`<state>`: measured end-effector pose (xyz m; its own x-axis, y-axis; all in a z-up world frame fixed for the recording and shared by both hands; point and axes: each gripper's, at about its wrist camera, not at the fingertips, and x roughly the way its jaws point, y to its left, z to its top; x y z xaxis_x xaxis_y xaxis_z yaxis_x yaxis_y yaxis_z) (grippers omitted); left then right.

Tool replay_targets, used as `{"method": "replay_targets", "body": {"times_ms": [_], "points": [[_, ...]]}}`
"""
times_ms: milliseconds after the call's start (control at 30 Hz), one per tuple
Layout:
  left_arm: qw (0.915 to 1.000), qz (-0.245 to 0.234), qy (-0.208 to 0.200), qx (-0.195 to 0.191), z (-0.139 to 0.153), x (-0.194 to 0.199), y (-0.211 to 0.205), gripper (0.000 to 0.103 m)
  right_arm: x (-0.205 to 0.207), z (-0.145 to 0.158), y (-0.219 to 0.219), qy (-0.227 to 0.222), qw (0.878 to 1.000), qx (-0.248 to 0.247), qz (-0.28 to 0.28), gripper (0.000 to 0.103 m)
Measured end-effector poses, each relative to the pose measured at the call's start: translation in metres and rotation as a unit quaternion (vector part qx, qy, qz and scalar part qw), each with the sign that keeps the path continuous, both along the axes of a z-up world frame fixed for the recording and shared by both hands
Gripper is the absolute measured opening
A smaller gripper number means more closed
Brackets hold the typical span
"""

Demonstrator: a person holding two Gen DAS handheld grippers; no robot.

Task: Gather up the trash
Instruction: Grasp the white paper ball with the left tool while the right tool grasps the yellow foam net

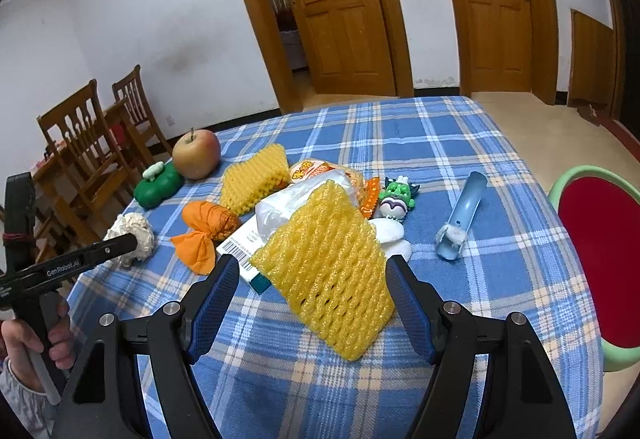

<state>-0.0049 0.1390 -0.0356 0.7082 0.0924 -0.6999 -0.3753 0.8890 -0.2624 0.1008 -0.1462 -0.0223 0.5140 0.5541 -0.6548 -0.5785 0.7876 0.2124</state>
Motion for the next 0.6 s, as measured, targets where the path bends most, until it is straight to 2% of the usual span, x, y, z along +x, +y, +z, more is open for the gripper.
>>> {"method": "replay_targets", "body": {"times_ms": [33, 167, 300, 500, 600], "points": [[1.0, -0.001, -0.003, 0.001, 0.001, -0.001, -0.001, 0.051, 0.0, 0.0, 0.0, 0.0, 1.0, 0.001, -0.001, 0.075], [0.9995, -0.003, -0.031, 0.006, 0.009, -0.007, -0.006, 0.049, 0.002, -0.001, -0.004, 0.007, 1.0, 0.004, -0.01, 0.05], [0.9983, -0.002, -0.049, 0.033, 0.019, -0.015, -0.017, 0.049, 0.005, -0.003, -0.01, 0.022, 0.999, 0.023, -0.011, 0.04], [0.9976, -0.006, -0.055, 0.041, 0.027, -0.019, -0.036, 0.049, 0.0, -0.002, -0.019, 0.026, 0.999, 0.032, -0.009, 0.023], [0.9972, -0.017, -0.057, 0.046, 0.03, -0.017, -0.048, 0.049, -0.001, 0.0, -0.023, 0.024, 0.999, 0.036, -0.011, 0.02]]}}
